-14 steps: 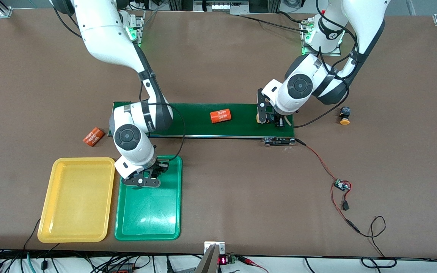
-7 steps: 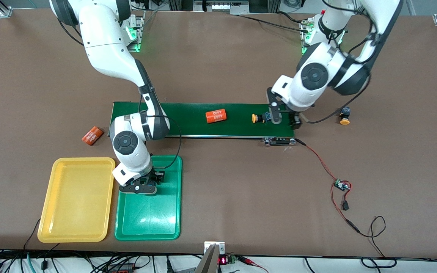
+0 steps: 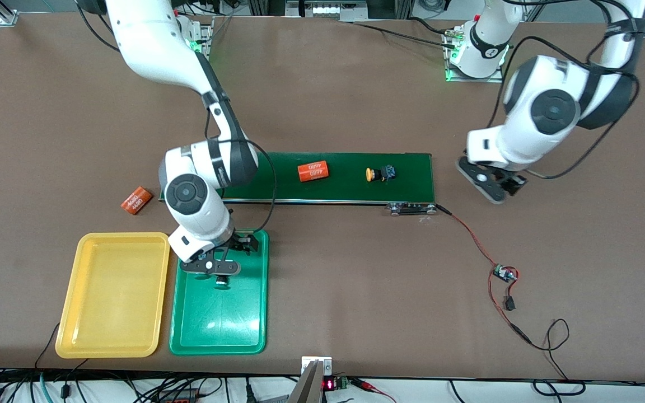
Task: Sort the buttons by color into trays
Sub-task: 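Release the green button in the tray while the left gripper grasps a yellow button, then place the yellow button on the belt while the right gripper reaches the belt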
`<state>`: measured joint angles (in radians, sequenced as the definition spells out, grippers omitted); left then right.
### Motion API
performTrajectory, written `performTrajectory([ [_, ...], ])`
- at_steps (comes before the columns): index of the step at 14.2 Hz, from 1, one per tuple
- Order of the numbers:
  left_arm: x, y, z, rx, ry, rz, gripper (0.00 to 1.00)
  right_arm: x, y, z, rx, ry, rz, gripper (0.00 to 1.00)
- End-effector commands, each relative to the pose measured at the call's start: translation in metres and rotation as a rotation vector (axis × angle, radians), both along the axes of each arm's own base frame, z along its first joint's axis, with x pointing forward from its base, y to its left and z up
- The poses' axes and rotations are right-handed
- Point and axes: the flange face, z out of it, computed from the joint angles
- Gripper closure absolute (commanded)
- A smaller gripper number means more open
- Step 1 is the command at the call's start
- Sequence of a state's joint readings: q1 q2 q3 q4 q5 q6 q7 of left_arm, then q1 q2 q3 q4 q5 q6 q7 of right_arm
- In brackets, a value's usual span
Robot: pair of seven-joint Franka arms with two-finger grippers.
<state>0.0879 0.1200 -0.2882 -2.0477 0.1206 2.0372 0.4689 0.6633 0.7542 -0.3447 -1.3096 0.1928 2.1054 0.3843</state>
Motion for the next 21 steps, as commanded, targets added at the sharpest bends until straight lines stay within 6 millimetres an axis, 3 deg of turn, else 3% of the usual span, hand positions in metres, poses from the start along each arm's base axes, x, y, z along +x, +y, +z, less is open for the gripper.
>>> performTrajectory([
  [1,0.005,0.046,-0.001,0.008,-0.005,0.139,0.00,-0.010,-0.006,0.037,0.011,0.026,-0.021,0.00],
  [4,0.011,0.108,-0.028,0.019,0.024,0.248,0.00,-0.019,-0.020,0.084,0.031,0.056,-0.040,0.00],
  [7,0.002,0.161,-0.079,0.028,0.085,0.345,0.00,-0.019,-0.036,0.090,0.028,0.093,-0.078,0.00],
  [8,-0.006,0.169,-0.094,0.027,0.100,0.379,0.00,-0.019,-0.037,0.089,0.028,0.097,-0.080,0.00],
  [12,-0.048,0.166,-0.147,0.041,0.115,0.513,0.00,-0.019,-0.040,0.085,0.025,0.109,-0.075,0.00],
  [16,-0.063,0.163,-0.168,0.020,0.168,0.546,0.00,-0.033,-0.014,0.077,0.014,0.128,-0.078,0.00],
  [20,-0.082,0.159,-0.214,0.011,0.179,0.540,0.01,-0.044,0.003,0.078,0.006,0.149,-0.137,0.00],
  [21,-0.086,0.158,-0.221,0.010,0.182,0.540,0.10,-0.046,0.004,0.078,0.005,0.153,-0.143,0.00],
])
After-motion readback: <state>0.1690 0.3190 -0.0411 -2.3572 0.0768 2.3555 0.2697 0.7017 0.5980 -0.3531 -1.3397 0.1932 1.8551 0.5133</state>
